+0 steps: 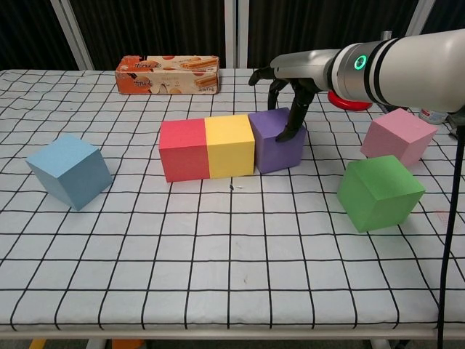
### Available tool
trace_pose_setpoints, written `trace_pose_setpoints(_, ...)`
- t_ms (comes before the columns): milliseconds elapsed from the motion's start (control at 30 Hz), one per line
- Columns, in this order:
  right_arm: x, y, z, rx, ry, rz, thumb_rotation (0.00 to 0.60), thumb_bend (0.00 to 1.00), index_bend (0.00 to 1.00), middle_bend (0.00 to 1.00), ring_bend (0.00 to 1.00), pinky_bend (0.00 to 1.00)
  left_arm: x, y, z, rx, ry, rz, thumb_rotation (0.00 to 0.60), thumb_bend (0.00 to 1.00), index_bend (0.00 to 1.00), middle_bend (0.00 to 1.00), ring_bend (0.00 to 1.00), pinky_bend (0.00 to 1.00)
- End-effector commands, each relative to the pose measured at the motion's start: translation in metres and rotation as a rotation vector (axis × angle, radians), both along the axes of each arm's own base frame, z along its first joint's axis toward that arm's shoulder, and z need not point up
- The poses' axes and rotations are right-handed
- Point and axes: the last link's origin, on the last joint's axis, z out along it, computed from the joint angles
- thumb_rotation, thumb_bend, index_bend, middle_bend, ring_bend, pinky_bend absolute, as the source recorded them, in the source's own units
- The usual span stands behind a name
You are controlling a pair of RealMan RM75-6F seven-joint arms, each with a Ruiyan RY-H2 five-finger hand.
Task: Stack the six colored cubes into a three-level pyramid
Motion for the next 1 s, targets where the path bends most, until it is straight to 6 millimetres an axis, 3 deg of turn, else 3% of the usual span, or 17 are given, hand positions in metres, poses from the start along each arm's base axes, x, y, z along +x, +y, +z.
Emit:
trace_pose_setpoints(33,0.0014,-0.0002,-0.0001,-0.003,-0.006,0.001,0.6,0.2,0.0,0.54,0.09,0.0,-0.0002,0.0001,0.0005,0.001,-0.001,0.0,0.6,0.0,0.07,0.13,0.03,0.12)
trace_pose_setpoints(1000,0.0054,-0.0034,-0.0059,-0.001,-0.004,-0.01,0.6,0.2,0.0,0.53,0.09,0.0,-0.006,-0.0018,0.0014,-0.001,-0.005,0.012,0.6,0.0,0.07,0.13,0.03,0.12)
